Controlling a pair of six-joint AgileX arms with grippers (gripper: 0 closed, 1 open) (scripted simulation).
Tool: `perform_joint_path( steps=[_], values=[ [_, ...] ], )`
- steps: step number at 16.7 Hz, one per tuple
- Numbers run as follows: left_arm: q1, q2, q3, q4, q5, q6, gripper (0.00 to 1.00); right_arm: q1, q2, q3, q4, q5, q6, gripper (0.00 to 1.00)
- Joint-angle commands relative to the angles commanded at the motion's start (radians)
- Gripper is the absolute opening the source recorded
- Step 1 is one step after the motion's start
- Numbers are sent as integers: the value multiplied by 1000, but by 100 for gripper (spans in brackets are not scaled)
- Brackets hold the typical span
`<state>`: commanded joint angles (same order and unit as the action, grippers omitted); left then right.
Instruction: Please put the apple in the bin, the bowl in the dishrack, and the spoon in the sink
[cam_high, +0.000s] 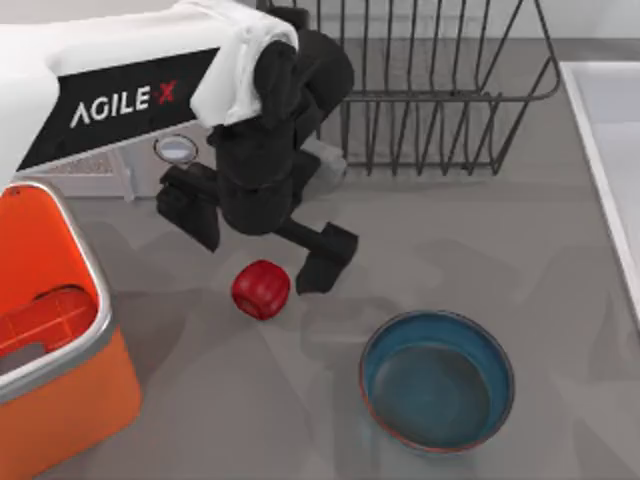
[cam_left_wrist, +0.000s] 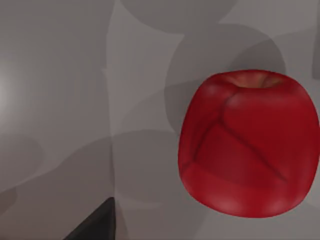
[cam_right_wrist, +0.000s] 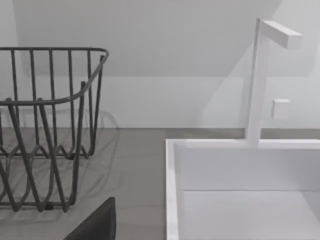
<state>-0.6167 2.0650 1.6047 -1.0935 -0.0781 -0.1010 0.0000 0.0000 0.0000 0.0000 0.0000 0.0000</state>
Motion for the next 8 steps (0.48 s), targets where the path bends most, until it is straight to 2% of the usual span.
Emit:
perform_joint_path(
  steps=[4, 8],
  values=[
    [6, 14, -32, 43, 0, 6, 100, 0, 0, 0, 0, 0, 0, 100],
    [13, 71, -116, 196, 1, 14, 100, 0, 0, 0, 0, 0, 0, 100]
  ],
)
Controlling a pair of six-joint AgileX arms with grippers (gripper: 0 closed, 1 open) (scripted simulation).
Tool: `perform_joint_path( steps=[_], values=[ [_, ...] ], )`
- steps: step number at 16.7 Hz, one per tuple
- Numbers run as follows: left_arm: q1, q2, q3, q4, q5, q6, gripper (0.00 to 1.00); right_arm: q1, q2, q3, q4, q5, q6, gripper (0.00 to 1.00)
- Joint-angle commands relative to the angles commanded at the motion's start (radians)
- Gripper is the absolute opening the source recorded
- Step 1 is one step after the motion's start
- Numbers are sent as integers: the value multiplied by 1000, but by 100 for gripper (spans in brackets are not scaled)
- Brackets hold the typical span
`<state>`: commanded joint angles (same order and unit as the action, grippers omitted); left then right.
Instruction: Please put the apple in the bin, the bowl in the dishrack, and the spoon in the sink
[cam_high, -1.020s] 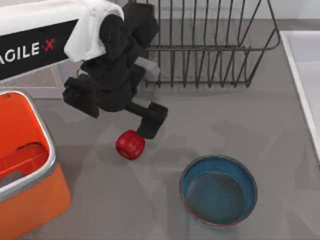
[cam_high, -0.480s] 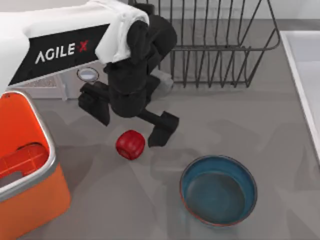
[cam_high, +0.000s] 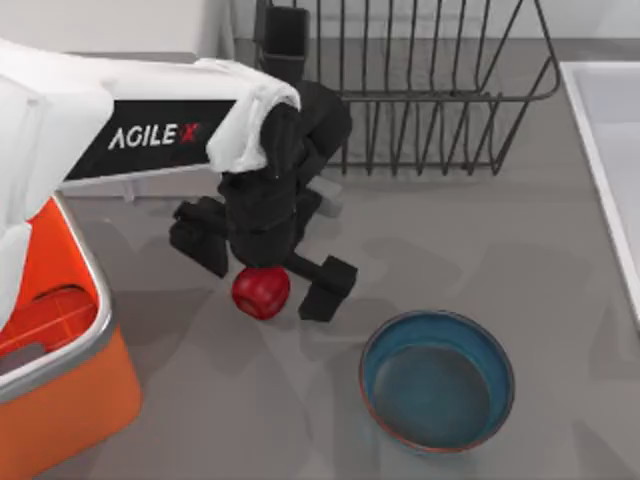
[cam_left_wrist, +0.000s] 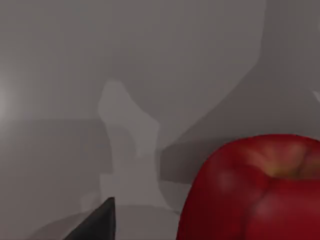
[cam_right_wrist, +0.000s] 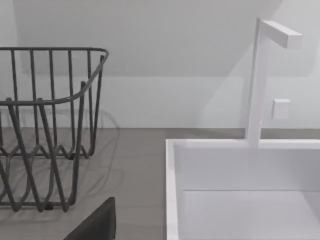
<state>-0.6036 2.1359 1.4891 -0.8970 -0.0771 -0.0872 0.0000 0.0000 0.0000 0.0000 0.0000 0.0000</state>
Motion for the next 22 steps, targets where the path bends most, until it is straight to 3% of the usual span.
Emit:
perform_joint_path(
  steps=[6, 19, 22],
  values=[
    [2, 23, -29, 44, 0, 3, 100, 0, 0, 0, 0, 0, 0, 100],
    [2, 23, -29, 44, 0, 3, 2, 0, 0, 0, 0, 0, 0, 100],
    [2, 23, -29, 44, 0, 3, 0, 0, 0, 0, 0, 0, 0, 100]
  ],
)
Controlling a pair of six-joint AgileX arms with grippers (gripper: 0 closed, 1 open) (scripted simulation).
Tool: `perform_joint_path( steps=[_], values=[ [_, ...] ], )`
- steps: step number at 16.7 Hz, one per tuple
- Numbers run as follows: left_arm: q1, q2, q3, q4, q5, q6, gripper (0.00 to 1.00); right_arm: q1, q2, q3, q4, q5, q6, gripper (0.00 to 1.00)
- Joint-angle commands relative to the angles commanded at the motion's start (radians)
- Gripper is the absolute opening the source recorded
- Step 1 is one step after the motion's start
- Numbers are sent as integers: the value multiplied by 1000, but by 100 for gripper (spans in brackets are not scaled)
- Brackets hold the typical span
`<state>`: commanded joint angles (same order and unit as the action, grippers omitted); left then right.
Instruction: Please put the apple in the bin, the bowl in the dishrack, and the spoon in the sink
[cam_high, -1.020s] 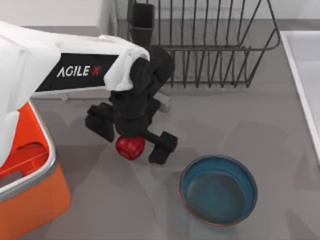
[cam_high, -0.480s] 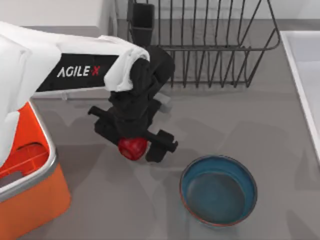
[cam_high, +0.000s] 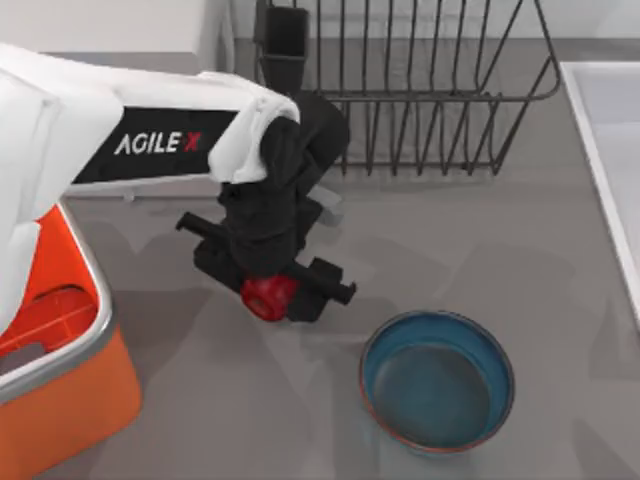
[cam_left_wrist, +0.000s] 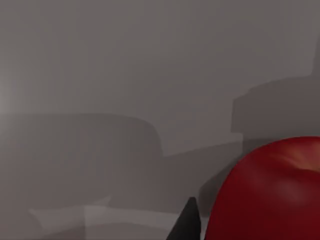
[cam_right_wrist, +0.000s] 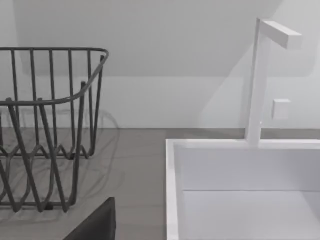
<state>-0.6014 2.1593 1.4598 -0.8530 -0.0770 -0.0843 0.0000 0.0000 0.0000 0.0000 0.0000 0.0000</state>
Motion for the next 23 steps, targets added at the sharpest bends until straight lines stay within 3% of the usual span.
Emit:
perform_joint_path(
  steps=[8, 16, 23],
  values=[
    [-9, -21, 21, -20, 20, -5, 0, 0, 0, 0, 0, 0, 0, 100],
    [-9, -105, 237, -339, 19, -10, 0, 0, 0, 0, 0, 0, 0, 100],
    [-9, -110, 258, -362, 18, 0, 0, 0, 0, 0, 0, 0, 0, 100]
  ],
)
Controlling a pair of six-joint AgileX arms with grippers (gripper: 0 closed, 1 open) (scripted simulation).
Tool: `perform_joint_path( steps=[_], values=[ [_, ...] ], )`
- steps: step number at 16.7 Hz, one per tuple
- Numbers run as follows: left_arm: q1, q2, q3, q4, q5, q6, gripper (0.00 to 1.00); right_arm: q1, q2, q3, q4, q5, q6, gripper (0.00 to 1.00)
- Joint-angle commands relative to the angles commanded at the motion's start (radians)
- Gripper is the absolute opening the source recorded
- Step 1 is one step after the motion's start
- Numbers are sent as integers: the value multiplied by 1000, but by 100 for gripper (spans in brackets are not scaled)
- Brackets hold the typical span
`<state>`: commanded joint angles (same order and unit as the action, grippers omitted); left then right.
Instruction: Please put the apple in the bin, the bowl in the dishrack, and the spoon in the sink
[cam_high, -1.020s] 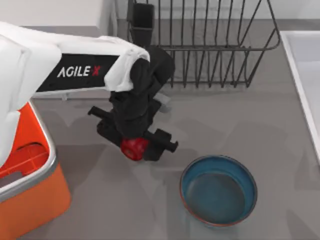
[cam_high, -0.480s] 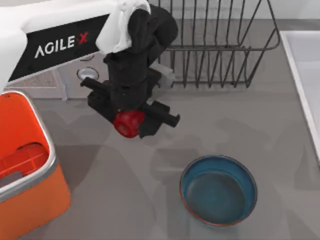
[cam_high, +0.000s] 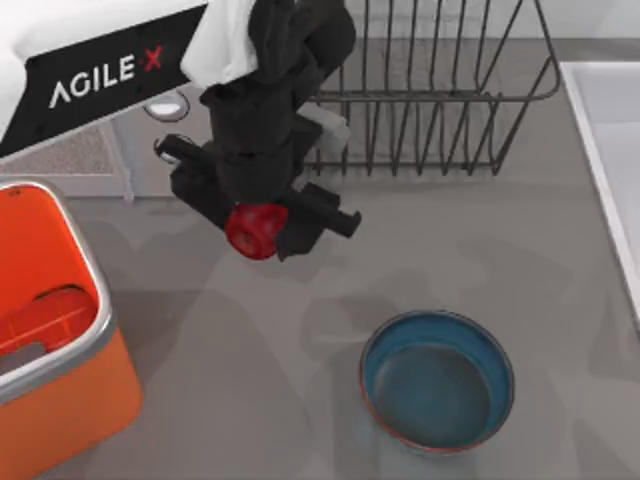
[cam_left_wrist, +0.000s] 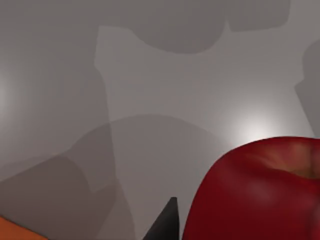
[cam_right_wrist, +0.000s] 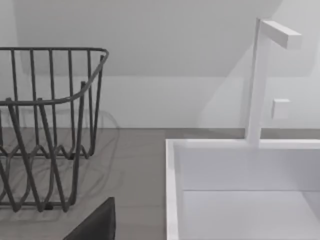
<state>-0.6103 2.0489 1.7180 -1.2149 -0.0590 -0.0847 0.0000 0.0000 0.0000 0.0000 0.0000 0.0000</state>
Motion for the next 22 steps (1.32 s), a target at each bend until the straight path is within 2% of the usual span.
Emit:
perform_joint_path(
  steps=[4, 8, 13, 22],
  values=[
    [5, 13, 9, -35, -11, 136, 0, 0, 0, 0, 0, 0, 0, 100],
    [36, 1, 11, -78, -37, 423, 0, 0, 0, 0, 0, 0, 0, 100],
    [74, -18, -1, -157, -90, 928, 0, 0, 0, 0, 0, 0, 0, 100],
    [192, -117, -75, -285, -179, 1946, 0, 0, 0, 0, 0, 0, 0, 100]
  ],
)
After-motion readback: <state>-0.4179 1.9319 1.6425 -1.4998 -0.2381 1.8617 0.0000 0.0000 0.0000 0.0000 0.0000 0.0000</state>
